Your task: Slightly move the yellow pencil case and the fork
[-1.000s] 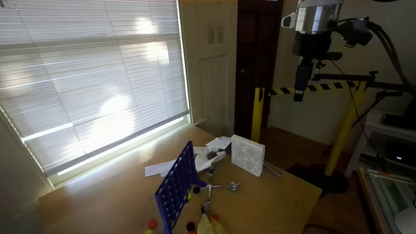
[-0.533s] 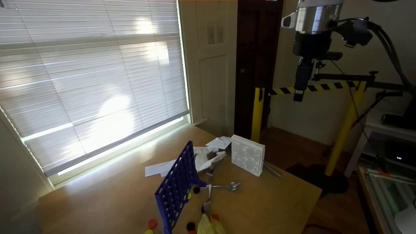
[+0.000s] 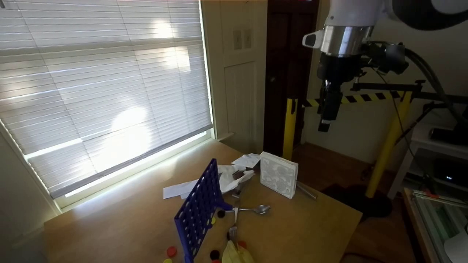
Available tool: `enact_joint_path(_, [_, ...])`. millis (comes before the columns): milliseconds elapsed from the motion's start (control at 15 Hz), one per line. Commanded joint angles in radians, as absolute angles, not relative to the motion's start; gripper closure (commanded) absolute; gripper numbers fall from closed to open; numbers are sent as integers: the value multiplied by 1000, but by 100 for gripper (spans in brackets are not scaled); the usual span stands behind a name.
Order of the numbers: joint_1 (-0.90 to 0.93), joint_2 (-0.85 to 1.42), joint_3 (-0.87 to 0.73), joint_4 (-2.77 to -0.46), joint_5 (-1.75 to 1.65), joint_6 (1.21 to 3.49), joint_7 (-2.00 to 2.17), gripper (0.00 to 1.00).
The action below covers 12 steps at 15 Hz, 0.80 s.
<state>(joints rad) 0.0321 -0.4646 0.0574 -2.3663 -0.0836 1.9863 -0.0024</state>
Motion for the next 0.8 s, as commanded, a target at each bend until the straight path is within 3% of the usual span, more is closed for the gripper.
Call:
enact_joint_path(0, [114,-349,41,-2409,12,2164,-130,0])
enact_joint_path(200, [158,-207,15,-2415,116,2263,-292,0])
enact_joint_path(333, [150,-86,12,-2369,153,2209,-348,0])
enact_joint_path(400, [138,-203,40,-2427,112,2237,-285,0])
enact_joint_path(733, [128,-82,36,-2386,121,2235,-323,0])
